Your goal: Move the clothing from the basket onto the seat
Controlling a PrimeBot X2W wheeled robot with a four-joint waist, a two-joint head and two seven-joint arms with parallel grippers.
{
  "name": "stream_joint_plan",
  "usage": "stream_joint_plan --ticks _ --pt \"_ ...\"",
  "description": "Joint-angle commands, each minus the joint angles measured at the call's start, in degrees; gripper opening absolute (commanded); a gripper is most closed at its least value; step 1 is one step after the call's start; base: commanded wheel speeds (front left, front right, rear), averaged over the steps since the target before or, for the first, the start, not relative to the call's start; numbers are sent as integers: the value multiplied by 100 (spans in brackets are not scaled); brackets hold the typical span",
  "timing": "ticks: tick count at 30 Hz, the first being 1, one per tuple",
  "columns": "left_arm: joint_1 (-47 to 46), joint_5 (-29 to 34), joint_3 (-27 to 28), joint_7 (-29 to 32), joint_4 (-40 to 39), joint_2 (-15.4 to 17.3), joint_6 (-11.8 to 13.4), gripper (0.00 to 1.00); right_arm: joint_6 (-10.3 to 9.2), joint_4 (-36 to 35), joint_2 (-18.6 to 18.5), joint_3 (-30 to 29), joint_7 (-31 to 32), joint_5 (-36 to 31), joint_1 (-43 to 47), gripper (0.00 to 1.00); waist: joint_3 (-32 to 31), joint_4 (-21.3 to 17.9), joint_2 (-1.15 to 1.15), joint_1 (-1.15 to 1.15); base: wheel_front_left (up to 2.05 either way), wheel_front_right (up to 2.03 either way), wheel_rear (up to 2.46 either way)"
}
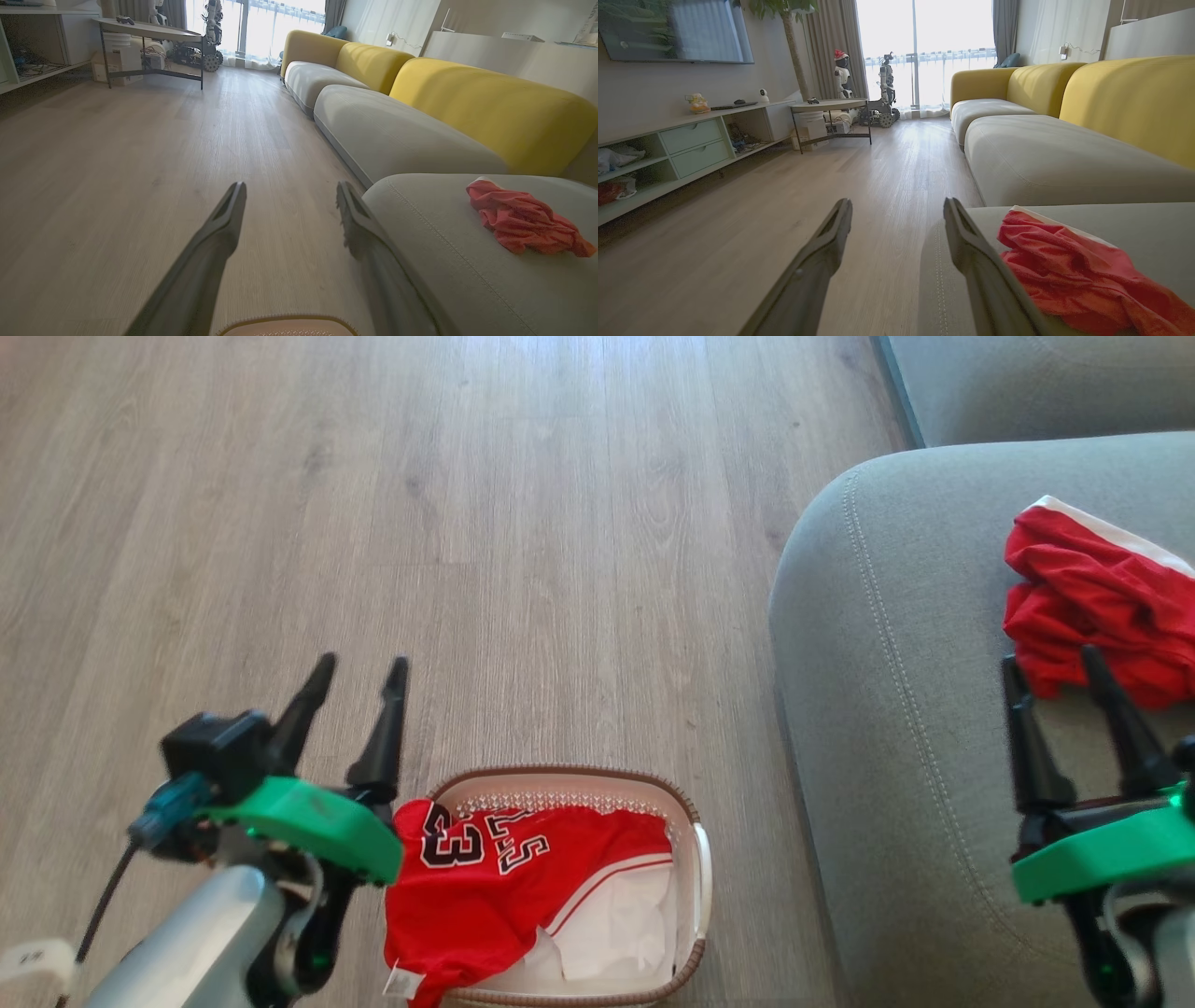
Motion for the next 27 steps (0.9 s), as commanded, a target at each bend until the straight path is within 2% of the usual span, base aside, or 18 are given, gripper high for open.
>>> stream_joint_plan --ticks 1,7,16,27 --pt "-192 65 393 -70 -197 201 32 100 41 -251 -29 151 -82 -38 -137 100 3 -2 0 0 0 0 0" --pt "507 478 1065 -70 -436 97 99 100 41 -170 170 301 -325 -141 -113 100 -8 7 0 0 0 0 0" --pt "1321 1240 1834 -71 -559 -124 -57 100 41 -20 335 384 -678 -298 124 100 -62 57 0 0 0 0 0" --pt "1612 1630 2226 -71 -495 -440 -388 100 41 128 367 556 -820 -397 122 100 -26 48 0 0 0 0 0"
